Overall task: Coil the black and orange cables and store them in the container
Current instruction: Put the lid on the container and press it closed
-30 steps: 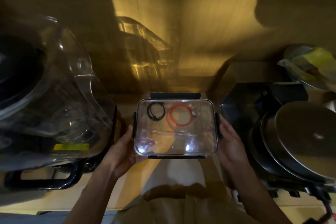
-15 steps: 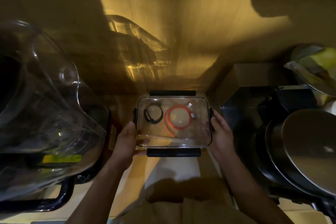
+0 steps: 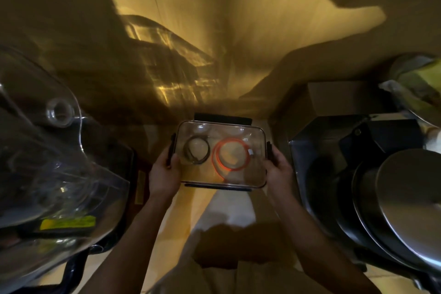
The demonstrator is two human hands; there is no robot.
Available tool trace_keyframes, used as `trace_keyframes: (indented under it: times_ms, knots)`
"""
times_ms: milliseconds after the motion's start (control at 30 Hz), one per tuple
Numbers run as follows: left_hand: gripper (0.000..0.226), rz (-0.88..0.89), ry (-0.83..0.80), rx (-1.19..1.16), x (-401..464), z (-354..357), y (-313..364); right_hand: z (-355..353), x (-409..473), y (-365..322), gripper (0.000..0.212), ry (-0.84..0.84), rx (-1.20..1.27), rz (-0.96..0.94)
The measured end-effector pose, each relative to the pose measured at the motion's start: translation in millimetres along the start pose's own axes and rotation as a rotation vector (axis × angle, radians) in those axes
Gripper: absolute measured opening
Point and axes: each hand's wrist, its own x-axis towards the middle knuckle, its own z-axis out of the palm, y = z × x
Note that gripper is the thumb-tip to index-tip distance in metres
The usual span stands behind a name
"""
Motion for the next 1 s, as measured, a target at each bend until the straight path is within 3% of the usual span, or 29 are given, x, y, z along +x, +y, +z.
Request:
trace_keyframes:
  times_ms: [300,567,767,1000]
  knots:
    - [0.031,0.058,-0.006,0.069,10,4,-5,-1,1,-1,0.054,-0.057,-0.223,-0.067]
    - [0.028,-0.067,-0.030,0.049,16,4,-6,-6,6,10,0.058,-0.088,-0.424,-0.152]
    - [0.013,-0.082,-0.035,0.040,-5,-2,-13,-16,-3,7,0.050,-0.059,-0.411,-0.166]
    - [0.018,-0.216,-0.081,0.027,-34,-6,-44,-33,-21,20,0.027,0.004,-0.474,-0.152]
